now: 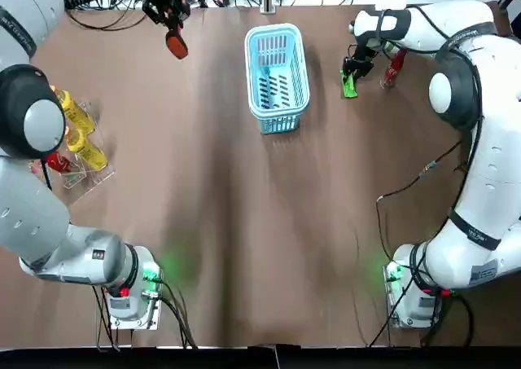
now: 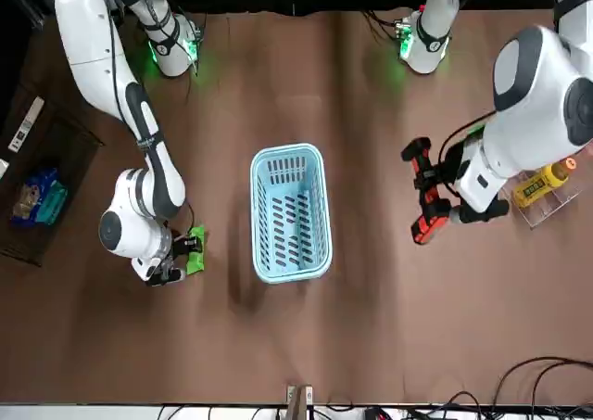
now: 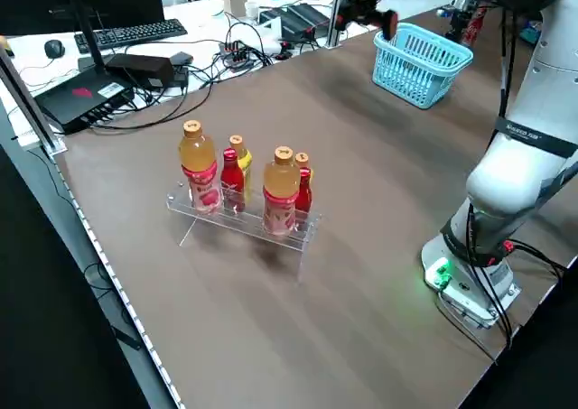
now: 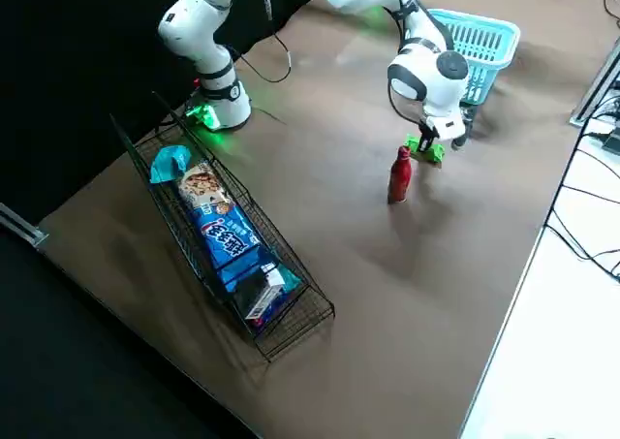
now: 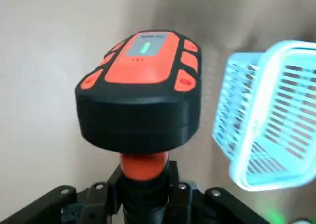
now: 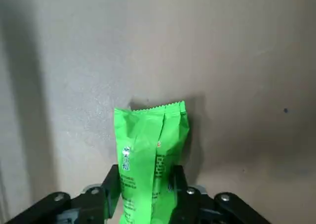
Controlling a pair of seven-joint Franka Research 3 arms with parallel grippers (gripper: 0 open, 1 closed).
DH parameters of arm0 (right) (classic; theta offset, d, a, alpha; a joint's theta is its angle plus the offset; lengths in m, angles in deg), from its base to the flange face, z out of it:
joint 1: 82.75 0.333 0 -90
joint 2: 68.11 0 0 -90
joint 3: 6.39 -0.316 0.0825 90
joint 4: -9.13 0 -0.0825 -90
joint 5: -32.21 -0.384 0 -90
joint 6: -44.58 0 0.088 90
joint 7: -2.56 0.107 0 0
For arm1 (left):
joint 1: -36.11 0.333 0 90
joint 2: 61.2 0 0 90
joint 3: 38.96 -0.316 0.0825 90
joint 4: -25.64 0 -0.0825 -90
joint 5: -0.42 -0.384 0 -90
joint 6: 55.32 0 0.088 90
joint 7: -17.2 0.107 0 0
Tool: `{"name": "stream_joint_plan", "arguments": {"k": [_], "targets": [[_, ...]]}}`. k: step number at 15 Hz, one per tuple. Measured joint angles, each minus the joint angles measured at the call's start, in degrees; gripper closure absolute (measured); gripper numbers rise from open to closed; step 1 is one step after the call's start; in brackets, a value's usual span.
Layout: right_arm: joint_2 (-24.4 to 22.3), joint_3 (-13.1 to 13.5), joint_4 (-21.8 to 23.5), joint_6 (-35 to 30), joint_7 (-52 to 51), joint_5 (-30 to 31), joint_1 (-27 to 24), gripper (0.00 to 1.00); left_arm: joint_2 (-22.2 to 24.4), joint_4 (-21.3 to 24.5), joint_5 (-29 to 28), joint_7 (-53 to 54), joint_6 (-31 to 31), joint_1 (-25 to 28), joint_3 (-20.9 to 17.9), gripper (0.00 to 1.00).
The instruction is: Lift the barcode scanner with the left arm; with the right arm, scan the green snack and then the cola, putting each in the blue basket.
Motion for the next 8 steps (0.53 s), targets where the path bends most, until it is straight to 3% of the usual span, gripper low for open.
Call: {"name": "stream_joint_plan", "arguments": {"k": [2, 4, 8], "targets": [[-0.02, 0.01, -0.11, -0.42, 0.04, -0.16, -0.15, 0.68, 0.26, -0.16, 3.82, -2.32, -0.28, -0.02, 1.28, 0.63], [-0.04, 0.01, -0.69, -2.25, 0.34, -0.65, -0.38, 0.76, 0.25, -0.16, 7.16, -4.81, -0.29, -0.06, 2.81, 0.63], [-0.09, -0.16, -1.4, -7.38, 5.33, -3.32, -0.44, 0.79, 0.26, -0.63, 15.61, -7.49, -0.28, -0.27, 4.67, 0.63]]}}
